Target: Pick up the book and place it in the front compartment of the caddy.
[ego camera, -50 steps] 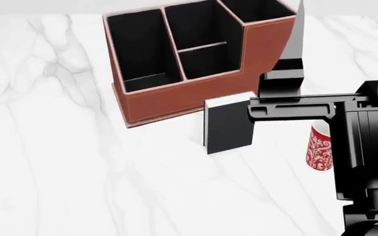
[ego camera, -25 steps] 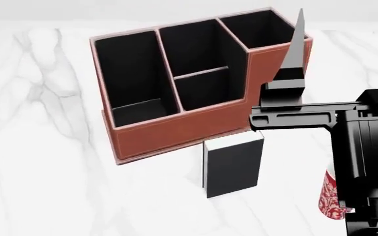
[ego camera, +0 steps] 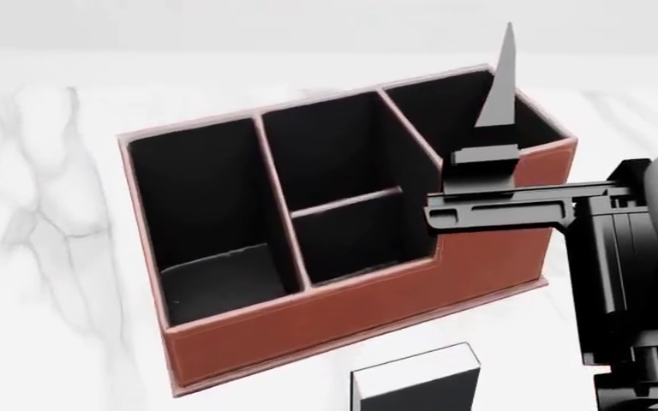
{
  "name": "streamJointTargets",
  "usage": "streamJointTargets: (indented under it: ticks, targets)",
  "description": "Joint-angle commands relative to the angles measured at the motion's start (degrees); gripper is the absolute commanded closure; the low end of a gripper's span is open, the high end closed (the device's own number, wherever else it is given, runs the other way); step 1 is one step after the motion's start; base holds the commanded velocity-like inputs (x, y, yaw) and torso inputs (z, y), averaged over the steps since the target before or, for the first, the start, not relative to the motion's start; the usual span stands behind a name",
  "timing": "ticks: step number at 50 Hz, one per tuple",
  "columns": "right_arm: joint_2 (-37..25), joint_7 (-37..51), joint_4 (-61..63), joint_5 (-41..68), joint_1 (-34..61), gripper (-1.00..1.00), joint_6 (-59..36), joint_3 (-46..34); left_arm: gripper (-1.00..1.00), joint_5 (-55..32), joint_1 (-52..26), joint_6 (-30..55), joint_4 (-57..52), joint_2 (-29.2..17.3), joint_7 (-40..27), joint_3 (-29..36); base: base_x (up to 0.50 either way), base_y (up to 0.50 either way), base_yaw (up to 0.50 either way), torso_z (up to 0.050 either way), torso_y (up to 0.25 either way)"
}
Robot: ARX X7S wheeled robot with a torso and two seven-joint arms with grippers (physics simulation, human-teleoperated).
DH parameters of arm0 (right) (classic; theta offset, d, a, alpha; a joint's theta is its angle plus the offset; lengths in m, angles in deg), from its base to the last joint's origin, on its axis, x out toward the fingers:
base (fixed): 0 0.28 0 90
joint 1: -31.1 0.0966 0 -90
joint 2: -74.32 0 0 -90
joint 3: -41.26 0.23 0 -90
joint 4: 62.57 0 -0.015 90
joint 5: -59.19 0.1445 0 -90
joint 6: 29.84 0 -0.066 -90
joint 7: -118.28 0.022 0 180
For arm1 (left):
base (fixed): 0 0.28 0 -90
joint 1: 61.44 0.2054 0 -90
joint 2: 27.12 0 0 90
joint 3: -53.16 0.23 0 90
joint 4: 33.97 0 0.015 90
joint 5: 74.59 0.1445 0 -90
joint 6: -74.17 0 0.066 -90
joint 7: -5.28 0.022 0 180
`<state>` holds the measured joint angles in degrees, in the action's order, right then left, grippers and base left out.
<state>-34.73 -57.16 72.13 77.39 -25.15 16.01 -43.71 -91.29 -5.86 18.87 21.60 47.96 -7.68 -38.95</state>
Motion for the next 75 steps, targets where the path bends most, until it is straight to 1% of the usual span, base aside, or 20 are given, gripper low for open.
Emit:
streamJointTargets:
  ticks: [1,27,40,43,46,49,54,59,60,68,75]
  targets:
    - [-0.3,0.0,0.1,0.4,-0.1,-1.00,0.0,-0.3,-1.00,-0.2,-0.1,-0.1,0.0,-0.2,-0.2,0.4,0.50,0.00,0.00,0.000,0.000]
    - [-0.6,0.5,0.1,1.1,-0.4,-1.00,0.6,-0.4,-1.00,-0.6,0.3,-0.4,0.1,-0.6,-0.8,0.9,0.50,0.00,0.00,0.000,0.002]
    - [-2.6,-0.1,1.0,1.9,1.1,-1.00,-1.1,-0.4,-1.00,-0.9,0.4,-0.5,0.1,-0.9,-1.1,1.0,0.00,0.00,0.00,0.000,0.001]
    - [-2.8,-0.1,1.2,2.7,2.4,-1.00,-2.5,0.2,-1.00,-1.0,0.3,-0.4,0.0,-1.0,-1.2,1.0,0.00,0.00,0.00,0.000,0.000]
    - [-4.2,-1.1,2.1,5.1,5.1,-1.00,-6.6,0.5,-1.00,-1.1,0.3,-0.5,0.1,-1.0,-1.2,1.0,0.00,0.00,0.00,0.000,0.000]
    - [-5.2,-2.2,2.9,8.2,7.9,-1.00,-10.4,2.4,-1.00,-1.2,0.4,-0.6,0.1,-1.1,-1.3,1.0,0.00,0.00,0.00,0.000,0.000]
    - [-7.1,-5.6,5.1,17.2,12.9,-1.00,-18.1,8.2,-1.00,-1.2,0.5,-0.7,0.2,-1.3,-1.3,1.1,0.00,0.00,0.00,0.000,0.000]
    - [-10.2,-7.9,5.7,22.4,15.5,-1.00,-23.9,9.9,-1.00,-1.3,0.4,-0.5,0.0,-1.4,-1.5,1.0,0.00,0.00,0.00,0.000,0.000]
    - [-10.4,-8.2,5.0,24.3,16.5,-1.00,-26.2,11.3,-1.00,-1.2,0.4,-0.5,0.0,-1.5,-1.5,1.2,0.00,0.00,0.00,0.000,0.000]
    - [-15.1,-13.2,3.9,30.9,19.1,-1.00,-31.5,11.8,-1.00,-1.4,0.0,-0.1,-0.1,-1.7,-1.9,1.3,0.00,0.00,0.00,0.000,0.000]
    - [-18.5,-17.9,3.2,34.3,18.5,-1.00,-32.0,12.5,-1.00,-1.6,0.0,0.1,-0.5,-1.8,-2.1,1.4,0.00,0.00,0.00,0.000,0.000]
